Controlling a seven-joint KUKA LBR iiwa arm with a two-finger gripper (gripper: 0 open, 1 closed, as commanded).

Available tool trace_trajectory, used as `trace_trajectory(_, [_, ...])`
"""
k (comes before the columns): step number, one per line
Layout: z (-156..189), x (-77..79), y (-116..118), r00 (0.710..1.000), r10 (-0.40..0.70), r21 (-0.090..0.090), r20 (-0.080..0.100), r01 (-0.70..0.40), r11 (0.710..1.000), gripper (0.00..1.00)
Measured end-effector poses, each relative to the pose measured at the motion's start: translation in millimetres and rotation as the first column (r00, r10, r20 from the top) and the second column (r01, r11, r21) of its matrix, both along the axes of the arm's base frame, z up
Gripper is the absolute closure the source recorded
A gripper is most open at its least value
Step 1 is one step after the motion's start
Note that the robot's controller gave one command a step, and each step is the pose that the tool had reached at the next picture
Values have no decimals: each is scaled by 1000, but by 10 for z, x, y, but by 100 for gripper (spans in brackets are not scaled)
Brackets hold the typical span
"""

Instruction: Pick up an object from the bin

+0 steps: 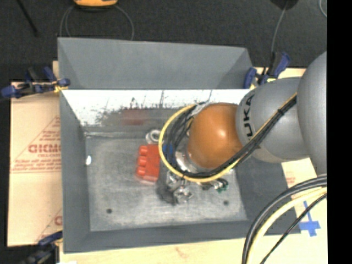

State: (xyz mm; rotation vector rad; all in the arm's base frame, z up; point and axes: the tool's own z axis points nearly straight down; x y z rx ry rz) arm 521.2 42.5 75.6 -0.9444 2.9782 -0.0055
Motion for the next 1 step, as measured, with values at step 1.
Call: trace_trajectory(1, [1246, 187, 130, 1000, -17, -1, -5, 17, 1000, 100])
